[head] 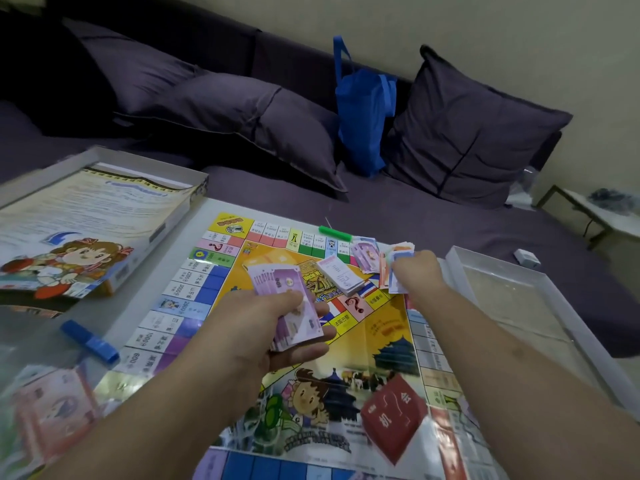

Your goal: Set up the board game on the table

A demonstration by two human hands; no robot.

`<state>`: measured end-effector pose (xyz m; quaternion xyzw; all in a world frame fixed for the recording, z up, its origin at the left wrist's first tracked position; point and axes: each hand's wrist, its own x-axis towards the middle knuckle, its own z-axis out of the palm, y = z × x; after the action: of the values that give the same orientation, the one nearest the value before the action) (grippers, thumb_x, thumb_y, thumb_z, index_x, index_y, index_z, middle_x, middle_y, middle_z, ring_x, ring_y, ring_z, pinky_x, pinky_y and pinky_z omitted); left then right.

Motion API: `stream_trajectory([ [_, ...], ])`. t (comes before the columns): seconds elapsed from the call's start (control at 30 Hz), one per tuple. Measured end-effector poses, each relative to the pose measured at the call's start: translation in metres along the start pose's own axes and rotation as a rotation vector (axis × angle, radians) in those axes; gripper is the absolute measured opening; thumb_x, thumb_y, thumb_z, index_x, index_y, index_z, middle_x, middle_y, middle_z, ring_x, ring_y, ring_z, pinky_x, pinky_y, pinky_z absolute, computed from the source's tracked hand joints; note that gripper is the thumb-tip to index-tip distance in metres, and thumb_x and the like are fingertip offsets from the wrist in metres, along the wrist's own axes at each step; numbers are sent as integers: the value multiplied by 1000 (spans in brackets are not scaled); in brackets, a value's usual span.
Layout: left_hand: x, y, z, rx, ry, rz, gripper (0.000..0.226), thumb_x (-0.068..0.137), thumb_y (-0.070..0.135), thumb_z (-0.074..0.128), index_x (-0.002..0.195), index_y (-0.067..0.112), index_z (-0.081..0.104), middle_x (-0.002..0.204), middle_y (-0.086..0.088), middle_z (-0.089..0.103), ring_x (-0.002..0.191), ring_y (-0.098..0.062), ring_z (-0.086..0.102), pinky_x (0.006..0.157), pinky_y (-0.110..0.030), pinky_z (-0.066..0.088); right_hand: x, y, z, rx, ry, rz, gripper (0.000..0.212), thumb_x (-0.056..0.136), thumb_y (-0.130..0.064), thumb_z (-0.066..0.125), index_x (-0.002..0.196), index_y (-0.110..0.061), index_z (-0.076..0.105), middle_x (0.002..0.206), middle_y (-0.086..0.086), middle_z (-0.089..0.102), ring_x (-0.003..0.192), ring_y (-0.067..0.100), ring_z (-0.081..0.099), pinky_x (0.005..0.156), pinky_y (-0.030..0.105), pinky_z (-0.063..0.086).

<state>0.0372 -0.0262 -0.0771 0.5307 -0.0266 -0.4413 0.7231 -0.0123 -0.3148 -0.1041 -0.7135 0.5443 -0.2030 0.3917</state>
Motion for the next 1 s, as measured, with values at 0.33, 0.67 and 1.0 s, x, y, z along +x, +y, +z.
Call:
stream_trajectory([
  [0.33,-41,-6,2,62,-55,64,26,92,8,74,114,-4,68,100,-23,79,89,-39,78,68,-46,67,-181,-11,-68,460,-453,-146,13,101,-12,62,101,-4,72,89,14,77,78,28,74,70,43,58],
  [0.67,-110,-18,-8,172,-197,46,28,99,14,65,121,-3,66,108,-24,77,101,-41,76,91,-53,62,-277,18,-57,448,-376,-190,15,104,-18,63,102,-25,76,92,3,79,86,23,76,64,36,60],
  [1.0,-146,-27,-35,283,-91,56,23,95,8,70,115,-2,67,101,-18,79,93,-33,79,78,-51,66,-308,31,-47,385,-302,-227,10,103,-21,65,105,-26,74,95,-1,78,84,12,77,64,30,62],
])
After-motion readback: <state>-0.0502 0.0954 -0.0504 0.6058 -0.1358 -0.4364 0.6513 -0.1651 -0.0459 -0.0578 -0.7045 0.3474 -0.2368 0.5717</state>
